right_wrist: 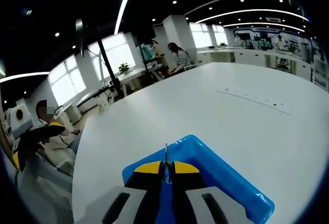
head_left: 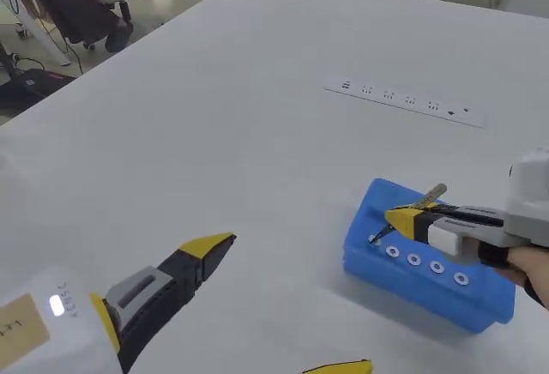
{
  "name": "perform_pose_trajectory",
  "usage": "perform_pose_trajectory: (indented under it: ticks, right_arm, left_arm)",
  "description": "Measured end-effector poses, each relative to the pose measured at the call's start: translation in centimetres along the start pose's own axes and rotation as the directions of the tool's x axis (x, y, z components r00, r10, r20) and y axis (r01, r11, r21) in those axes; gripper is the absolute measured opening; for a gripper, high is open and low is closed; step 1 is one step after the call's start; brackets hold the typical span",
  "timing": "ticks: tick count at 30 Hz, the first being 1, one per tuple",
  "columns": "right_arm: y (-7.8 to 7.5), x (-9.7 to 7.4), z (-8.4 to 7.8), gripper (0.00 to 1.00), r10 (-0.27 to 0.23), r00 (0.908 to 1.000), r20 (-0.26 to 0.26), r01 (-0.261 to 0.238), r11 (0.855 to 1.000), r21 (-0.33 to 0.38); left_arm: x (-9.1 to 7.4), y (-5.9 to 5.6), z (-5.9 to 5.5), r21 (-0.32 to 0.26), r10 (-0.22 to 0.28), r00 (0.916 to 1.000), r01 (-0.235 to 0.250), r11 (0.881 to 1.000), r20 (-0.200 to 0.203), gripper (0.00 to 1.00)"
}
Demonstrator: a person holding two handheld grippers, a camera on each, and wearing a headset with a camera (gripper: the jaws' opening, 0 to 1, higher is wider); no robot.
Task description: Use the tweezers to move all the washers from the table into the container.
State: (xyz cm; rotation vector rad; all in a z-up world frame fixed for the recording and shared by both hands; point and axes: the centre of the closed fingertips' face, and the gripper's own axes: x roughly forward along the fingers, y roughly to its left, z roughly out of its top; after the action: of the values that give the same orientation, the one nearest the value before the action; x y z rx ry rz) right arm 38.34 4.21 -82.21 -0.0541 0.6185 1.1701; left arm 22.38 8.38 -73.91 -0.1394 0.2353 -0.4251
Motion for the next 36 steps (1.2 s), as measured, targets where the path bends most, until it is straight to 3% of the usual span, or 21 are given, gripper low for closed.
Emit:
perform_pose_trajectory:
  ticks: [4,10,13,19,21,25,30,33,36]
  right_arm:
    - [0.1,0.2,-0.2,0.03,0.001,0.9999,-0.013,-0.001,1.0,-0.023]
    - [0.3,0.4,-0.4,0.03,0.0,0.9993,-0.038,-0.004,0.996,-0.086]
    - [0.3,0.5,-0.3,0.03,0.002,0.9991,-0.043,-0.006,0.994,-0.106]
    - [0.9,0.6,-0.4,0.04,0.028,0.9981,-0.055,-0.037,0.984,-0.175]
    - [1.3,0.6,-0.2,0.04,0.043,0.9981,-0.043,-0.05,0.982,-0.183]
    - [1.8,0.2,0.4,0.04,0.041,0.9986,-0.033,-0.048,0.968,-0.248]
    - [2.1,-0.8,1.3,0.04,0.03,0.9994,-0.017,-0.033,0.958,-0.284]
    - [2.8,-2.2,2.1,0.04,0.035,0.9994,0.003,-0.033,0.954,-0.298]
    - [3.6,-3.7,2.6,0.04,0.037,0.999,0.026,-0.028,0.953,-0.302]
  left_arm:
    - [0.0,-0.1,-0.4,-0.003,-0.01,0.9996,0.01,1.0,-0.028,0.86]
    - [-0.1,-0.4,-0.4,-0.008,-0.039,0.9986,0.038,0.999,-0.035,0.86]
    - [-0.3,-0.2,-1.0,0.03,-0.046,0.9961,0.048,0.998,-0.075,0.87]
    - [-0.6,-0.1,-0.6,0.038,-0.076,0.9919,0.08,0.996,-0.102,0.87]
    - [-1.0,-0.4,-0.6,0.029,-0.106,0.988,0.11,0.993,-0.112,0.87]
    - [-1.9,-0.5,-1.1,0.055,-0.135,0.9761,0.146,0.988,-0.171,0.87]
    - [-2.5,-0.7,-1.1,0.027,-0.164,0.9691,0.172,0.985,-0.184,0.85]
    - [-2.5,-1.2,-1.0,0.021,-0.189,0.9637,0.196,0.98,-0.189,0.84]
    - [-2.3,-2.1,-1.1,0.034,-0.231,0.9504,0.243,0.97,-0.209,0.83]
